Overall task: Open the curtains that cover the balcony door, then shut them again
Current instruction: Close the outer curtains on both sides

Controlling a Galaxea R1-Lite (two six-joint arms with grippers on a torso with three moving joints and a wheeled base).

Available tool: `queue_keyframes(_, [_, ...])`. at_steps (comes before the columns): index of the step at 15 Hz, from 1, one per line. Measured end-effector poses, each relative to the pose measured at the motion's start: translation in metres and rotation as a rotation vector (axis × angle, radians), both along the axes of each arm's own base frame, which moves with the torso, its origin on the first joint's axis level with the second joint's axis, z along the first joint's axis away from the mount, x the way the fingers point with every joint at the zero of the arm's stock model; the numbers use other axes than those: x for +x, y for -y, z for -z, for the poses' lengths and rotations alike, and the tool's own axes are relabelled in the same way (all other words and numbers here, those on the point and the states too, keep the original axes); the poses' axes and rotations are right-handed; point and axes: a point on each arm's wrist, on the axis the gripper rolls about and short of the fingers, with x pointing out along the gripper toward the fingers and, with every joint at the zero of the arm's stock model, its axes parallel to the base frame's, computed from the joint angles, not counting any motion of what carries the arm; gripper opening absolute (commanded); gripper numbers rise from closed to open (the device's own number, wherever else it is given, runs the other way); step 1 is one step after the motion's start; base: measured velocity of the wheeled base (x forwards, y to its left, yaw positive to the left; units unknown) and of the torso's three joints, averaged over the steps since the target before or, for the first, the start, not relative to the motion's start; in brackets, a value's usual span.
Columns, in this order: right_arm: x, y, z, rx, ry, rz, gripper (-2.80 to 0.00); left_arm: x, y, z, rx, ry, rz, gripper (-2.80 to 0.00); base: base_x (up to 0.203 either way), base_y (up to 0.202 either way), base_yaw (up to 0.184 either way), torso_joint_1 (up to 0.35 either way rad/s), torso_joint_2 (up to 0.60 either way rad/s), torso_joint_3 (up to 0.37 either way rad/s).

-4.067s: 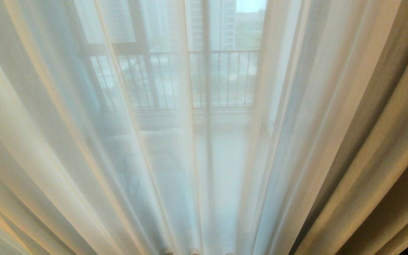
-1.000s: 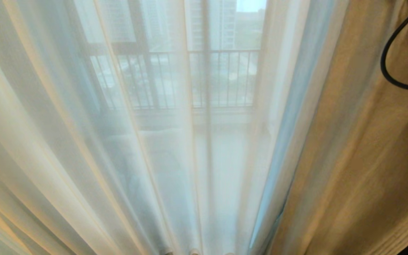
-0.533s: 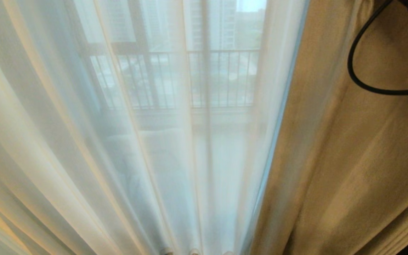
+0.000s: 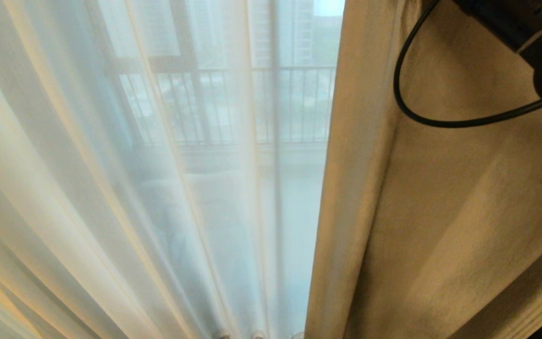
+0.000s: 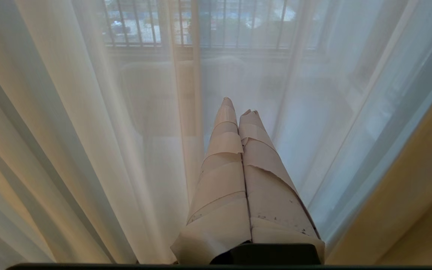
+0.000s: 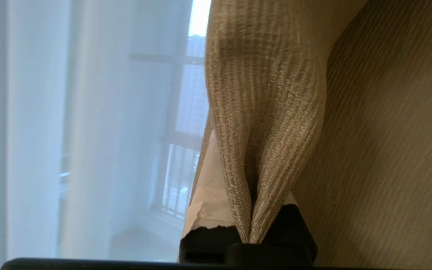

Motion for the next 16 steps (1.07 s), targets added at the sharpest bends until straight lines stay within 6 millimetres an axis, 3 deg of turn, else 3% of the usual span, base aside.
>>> queue_keyframes(7, [-0.001, -0.055, 0.01, -0.005, -0.021, -0.051, -2.8, 0.0, 0.0, 0.0, 0.0, 0.0, -0.001, -2.8, 0.0, 0.0, 0.0, 0.0, 0.0, 0.0])
queue_keyframes(16, [-0.002, -0.093, 0.022, -0.047, -0.041, -0.117, -2.8, 0.0, 0.0, 0.0, 0.0, 0.0, 0.0, -2.8, 0.0, 0.0, 0.0, 0.0, 0.0, 0.0])
